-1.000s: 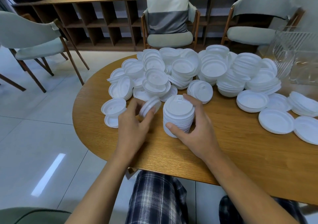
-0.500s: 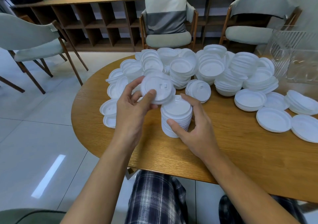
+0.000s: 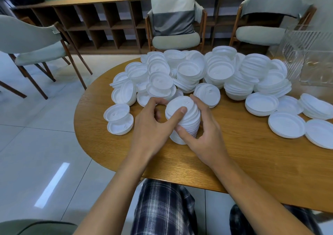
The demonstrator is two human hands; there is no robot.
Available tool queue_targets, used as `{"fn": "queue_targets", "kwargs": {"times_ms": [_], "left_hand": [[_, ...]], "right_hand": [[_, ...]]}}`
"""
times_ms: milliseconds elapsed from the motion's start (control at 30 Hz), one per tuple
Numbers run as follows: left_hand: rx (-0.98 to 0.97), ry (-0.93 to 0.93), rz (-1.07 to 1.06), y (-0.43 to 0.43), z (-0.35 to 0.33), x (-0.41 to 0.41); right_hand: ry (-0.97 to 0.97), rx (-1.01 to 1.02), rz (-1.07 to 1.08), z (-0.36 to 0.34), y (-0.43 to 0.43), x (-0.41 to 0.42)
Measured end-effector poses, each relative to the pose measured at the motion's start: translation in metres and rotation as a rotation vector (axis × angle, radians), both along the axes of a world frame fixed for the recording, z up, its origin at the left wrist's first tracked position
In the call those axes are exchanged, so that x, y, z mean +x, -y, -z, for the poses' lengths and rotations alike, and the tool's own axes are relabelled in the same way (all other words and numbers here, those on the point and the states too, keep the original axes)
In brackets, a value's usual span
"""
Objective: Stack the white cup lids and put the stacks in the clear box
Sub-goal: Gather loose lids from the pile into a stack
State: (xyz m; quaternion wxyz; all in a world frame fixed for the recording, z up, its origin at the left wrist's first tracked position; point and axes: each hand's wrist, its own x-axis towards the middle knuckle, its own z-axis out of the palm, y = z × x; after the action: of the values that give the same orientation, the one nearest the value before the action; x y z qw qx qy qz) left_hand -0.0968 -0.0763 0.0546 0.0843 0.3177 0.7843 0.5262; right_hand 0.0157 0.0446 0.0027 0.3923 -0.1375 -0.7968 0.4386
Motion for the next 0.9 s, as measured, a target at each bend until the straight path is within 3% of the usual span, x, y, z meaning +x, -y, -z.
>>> {"fn": "queue_targets", "kwargs": {"times_ms": [100,267,600,900], "left_hand": [[-0.033,-0.015,0.098,-0.001,0.001,-0.004],[0.109,0.091,0.400,0.002,-0.005,-0.017],[0.076,-0.108,0.175,-0.011,0.000,-0.007],[0.043,-0.072,0.150,-0.013,0.005,-0.004]], "right_hand": [[0.000,-0.004,0.000,0.000,0.001,-0.001],[0.008,-0.002,-0.003,-0.001,0.000,0.000],[-0.004,-0.036,-0.022,0.003,-0.002,0.001],[0.032,-0.014,-0.024,0.004,-0.004,0.000]]}}
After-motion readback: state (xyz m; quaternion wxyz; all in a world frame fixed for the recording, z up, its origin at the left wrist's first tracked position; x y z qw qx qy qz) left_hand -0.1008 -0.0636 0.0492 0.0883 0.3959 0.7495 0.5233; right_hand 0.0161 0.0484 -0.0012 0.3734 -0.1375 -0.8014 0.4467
